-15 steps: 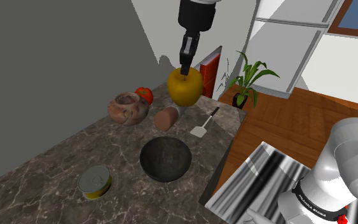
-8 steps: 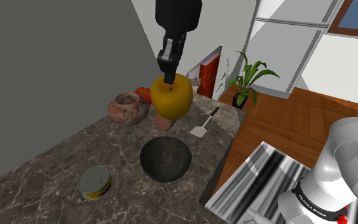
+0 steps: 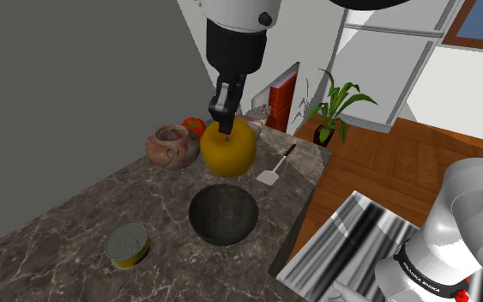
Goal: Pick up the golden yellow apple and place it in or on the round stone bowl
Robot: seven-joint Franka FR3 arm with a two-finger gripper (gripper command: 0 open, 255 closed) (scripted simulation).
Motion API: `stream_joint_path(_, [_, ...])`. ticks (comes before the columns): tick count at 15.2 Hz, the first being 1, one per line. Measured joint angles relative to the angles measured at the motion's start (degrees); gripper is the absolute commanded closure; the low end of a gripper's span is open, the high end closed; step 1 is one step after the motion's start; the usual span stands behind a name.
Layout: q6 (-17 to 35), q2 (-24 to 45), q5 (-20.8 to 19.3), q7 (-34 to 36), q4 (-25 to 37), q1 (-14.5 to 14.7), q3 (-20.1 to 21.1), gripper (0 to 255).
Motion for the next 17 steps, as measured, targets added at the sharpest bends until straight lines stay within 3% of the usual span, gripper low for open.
stream_joint_path(17, [12.99,0.02,-0.35,1.90,-13.09,0.23,0.52,255])
